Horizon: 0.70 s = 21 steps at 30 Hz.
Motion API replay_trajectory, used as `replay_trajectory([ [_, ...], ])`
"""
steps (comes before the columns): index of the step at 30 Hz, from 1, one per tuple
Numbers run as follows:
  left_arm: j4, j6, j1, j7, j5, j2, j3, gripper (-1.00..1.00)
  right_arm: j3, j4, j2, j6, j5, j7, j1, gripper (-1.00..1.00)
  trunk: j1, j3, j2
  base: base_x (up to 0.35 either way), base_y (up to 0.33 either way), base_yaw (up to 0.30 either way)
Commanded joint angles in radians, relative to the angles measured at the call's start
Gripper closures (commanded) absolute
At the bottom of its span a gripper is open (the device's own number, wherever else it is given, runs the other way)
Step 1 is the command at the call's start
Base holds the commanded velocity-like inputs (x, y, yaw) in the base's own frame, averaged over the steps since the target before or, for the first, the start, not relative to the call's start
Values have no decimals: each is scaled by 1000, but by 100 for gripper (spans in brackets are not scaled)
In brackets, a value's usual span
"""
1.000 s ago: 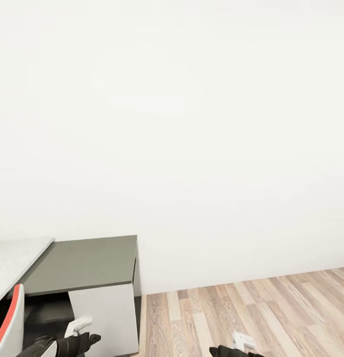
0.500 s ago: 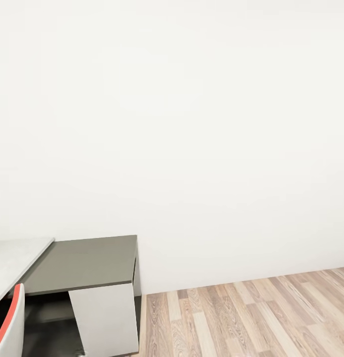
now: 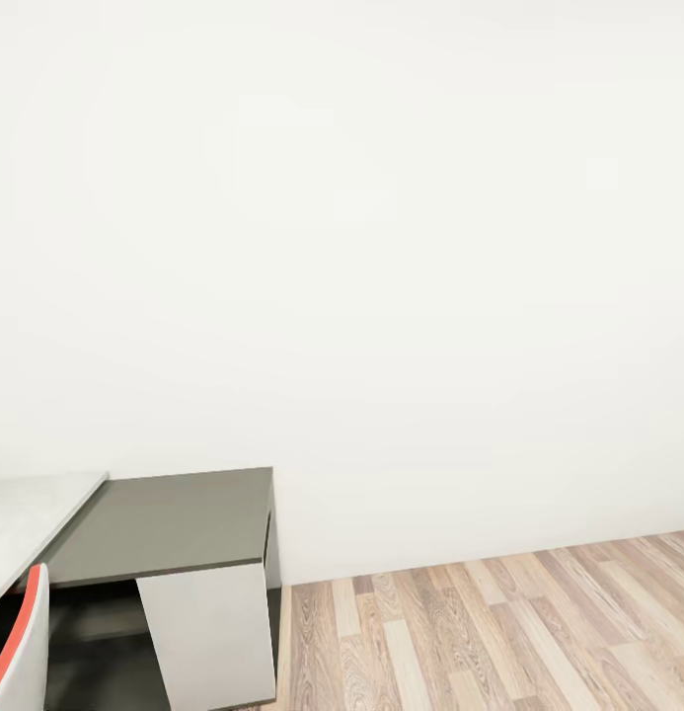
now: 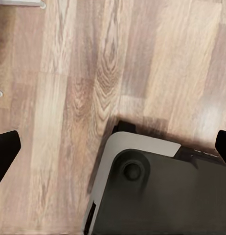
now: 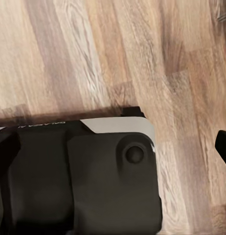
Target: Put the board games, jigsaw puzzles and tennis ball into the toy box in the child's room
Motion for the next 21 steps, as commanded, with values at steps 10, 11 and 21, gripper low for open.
replay_trajectory([
  [10, 31, 4, 30, 0, 6, -3, 8, -100, 9, 88, -5, -1, 5, -8, -1, -100, 0, -16, -1, 0, 0, 0],
  [11, 32, 4, 31, 0, 6, -4, 8, -100, 9, 89, -5, -1, 5, -8, -1, -100, 0, -18, -1, 0, 0, 0],
  [21, 34, -50, 60, 86, -30, -40, 8, -100, 9, 105, -15, 5, 35, -10, 0, -100, 0, -34, -1, 0, 0, 0],
])
